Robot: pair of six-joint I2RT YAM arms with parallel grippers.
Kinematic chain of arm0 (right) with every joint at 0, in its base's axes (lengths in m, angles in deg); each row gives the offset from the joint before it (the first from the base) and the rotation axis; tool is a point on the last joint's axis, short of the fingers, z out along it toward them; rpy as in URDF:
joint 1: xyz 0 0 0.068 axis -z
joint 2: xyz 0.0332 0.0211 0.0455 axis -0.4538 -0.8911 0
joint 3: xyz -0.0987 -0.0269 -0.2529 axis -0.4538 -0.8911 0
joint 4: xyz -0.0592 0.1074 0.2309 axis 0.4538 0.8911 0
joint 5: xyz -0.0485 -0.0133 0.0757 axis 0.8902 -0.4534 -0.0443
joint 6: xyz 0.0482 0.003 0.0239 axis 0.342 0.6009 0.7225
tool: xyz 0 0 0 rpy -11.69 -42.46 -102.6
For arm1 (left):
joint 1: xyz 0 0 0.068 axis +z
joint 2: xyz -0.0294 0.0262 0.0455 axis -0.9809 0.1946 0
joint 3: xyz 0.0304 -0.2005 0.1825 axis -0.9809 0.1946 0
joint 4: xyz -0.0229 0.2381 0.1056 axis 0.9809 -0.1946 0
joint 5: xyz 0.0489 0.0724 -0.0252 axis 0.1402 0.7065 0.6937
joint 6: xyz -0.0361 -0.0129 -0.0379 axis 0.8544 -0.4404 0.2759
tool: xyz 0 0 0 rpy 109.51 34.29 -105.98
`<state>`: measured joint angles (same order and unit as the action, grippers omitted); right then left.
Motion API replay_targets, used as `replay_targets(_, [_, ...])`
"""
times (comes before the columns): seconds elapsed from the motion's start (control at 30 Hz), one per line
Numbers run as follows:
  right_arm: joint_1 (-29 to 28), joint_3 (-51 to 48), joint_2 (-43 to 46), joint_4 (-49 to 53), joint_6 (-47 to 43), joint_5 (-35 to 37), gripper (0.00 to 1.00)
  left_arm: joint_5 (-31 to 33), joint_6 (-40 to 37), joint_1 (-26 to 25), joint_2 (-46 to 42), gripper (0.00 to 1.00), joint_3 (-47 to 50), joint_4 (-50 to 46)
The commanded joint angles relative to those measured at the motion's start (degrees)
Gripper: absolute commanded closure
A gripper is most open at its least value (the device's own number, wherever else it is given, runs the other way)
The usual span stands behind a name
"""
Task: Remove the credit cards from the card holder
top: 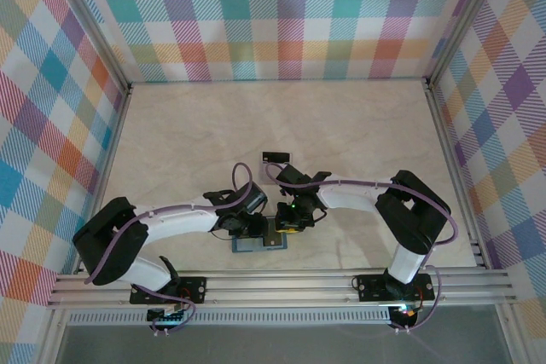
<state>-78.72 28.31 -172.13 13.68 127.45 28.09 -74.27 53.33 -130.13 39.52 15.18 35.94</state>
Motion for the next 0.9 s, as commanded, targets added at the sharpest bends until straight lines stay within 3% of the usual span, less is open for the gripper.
replay_targets(0.0, [-0.22,-0.47,-1.37,1.82,-0.03,-0.23,0.74,1.93,-0.78,-0.24,3.08,0.61,0.74,-3.24])
replay_targets(0.67, [-0.22,-0.73,-1.23,2.06,-0.12,0.04,0.74,8.91,-3.28,-1.99,6.9,0.66,-4.34,-14.47])
replay_targets(0.87, [-0.22,-0.64,-1.09,2.41,-0.14,0.13,0.74,9.77,-2.84,-2.08,4.54,0.65,-4.25,-15.74])
